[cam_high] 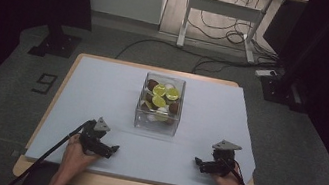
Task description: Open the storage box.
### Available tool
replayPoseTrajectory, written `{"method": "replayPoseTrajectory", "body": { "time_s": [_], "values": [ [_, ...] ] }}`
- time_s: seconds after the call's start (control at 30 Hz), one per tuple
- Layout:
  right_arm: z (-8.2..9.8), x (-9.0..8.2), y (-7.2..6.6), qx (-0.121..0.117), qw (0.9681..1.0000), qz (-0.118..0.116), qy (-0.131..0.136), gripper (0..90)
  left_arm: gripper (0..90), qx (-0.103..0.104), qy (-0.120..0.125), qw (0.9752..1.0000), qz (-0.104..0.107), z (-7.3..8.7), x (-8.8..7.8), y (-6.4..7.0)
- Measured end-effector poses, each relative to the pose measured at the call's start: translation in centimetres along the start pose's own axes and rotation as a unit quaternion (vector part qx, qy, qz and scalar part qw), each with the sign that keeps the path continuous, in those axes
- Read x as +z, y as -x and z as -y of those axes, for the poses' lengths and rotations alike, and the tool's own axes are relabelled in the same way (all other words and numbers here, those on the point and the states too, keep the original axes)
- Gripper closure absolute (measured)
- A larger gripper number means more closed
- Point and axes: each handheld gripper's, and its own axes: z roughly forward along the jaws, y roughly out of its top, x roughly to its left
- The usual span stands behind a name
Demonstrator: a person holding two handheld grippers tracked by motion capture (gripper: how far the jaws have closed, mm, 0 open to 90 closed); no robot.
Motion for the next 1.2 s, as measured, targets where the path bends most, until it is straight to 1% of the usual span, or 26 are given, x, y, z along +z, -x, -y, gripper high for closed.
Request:
{"method": "replayPoseTrajectory", "body": {
  "time_s": [0.73, 0.9, 1.07, 1.2],
  "values": [
    [-0.01, -0.05, -0.07, 0.002, 1.0, 0.002, -0.001, 0.0, 0.0, -0.002, -0.001, 1.0, 0.002, -0.02, -0.02, -0.03],
    [-0.02, -0.11, -0.18, 0.007, 0.9999, 0.007, -0.003, 0.0, 0.2, -0.002, 0.0, 1.0, 0.002, 0.0, -0.09, -0.03],
    [-0.11, -0.26, -0.23, 0.006, 0.9999, 0.01, -0.008, 0.0, 0.8, -0.005, 0.0, 1.0, 0.002, -0.01, -0.22, 0.03],
    [-0.27, -0.56, -0.37, 0.004, 1.0, 0.002, -0.009, 0.0, 1.1, -0.011, 0.003, 0.9998, 0.016, -0.04, -0.42, 0.13]
  ]
}}
